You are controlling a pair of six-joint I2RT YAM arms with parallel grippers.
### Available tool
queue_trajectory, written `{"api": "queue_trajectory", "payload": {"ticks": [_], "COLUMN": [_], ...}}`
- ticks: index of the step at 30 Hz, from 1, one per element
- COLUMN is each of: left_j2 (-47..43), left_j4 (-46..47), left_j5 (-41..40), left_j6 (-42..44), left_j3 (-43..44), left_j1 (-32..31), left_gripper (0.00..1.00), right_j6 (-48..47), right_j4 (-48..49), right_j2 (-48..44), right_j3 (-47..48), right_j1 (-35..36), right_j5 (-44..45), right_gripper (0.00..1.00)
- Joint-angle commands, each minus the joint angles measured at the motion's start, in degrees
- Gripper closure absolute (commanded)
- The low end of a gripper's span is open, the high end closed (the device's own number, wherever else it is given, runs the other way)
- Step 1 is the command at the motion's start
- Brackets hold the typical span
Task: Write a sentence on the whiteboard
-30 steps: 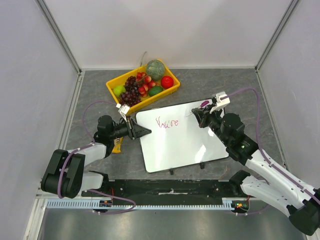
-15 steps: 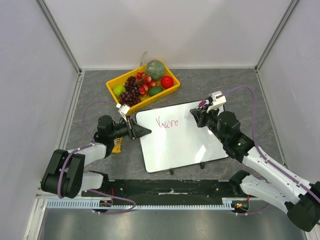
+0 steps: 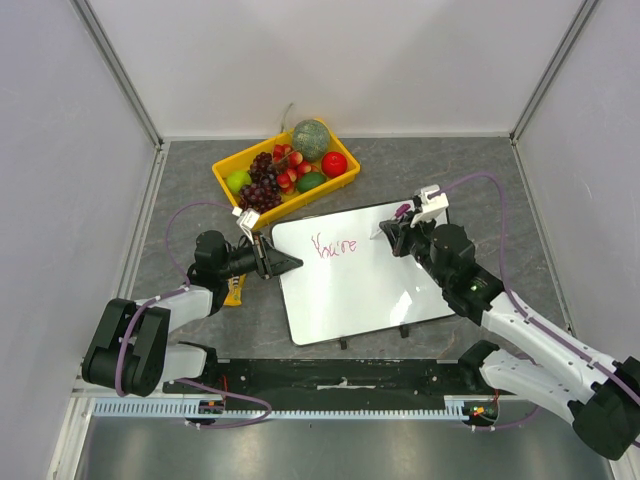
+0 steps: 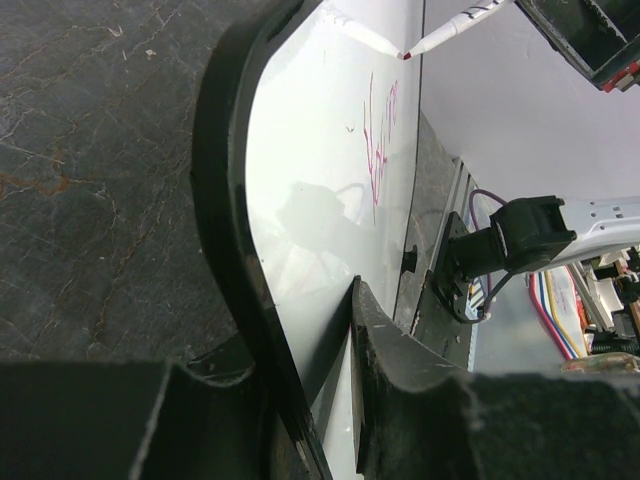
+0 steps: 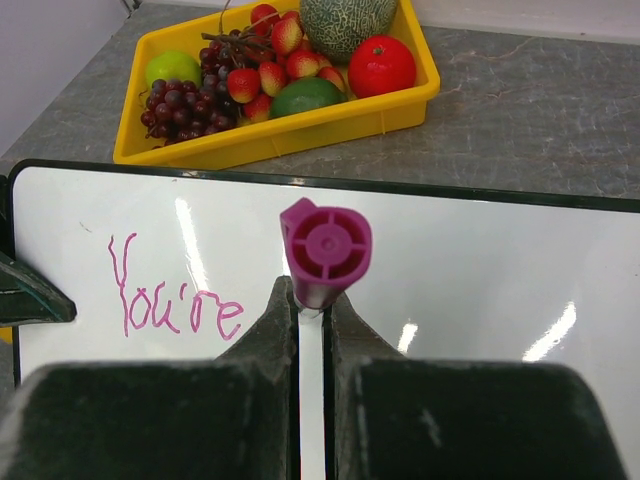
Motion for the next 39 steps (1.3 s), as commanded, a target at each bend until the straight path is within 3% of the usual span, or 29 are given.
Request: {"api": "queue_trajectory", "payload": {"ticks": [1,21,39], "left_j2": [1.3,1.4,1.4], "left_j4": [-3.4,-3.4,-3.4], "left_j5": [-2.6,-2.4,-2.4], "left_j6": [10.6,10.6,10.6], "left_j3": [-0.9,-0.8,-0.9], "left_j1": [-1.0,-1.0,-1.0], "left_gripper": [0.98,0.98,0.98], "right_j6": [0.0,0.5,0.7], "right_j4": [2.2,0.6,-0.2], "right_j2": [1.1,0.1,-1.7], "right_j3": [-0.5,-2.6,-3.9], "right_j1": [-0.3,-0.3,-0.3], "right_j5": [1.1,-3.2,0.0], "right_gripper": [1.00,1.00,1.00]}}
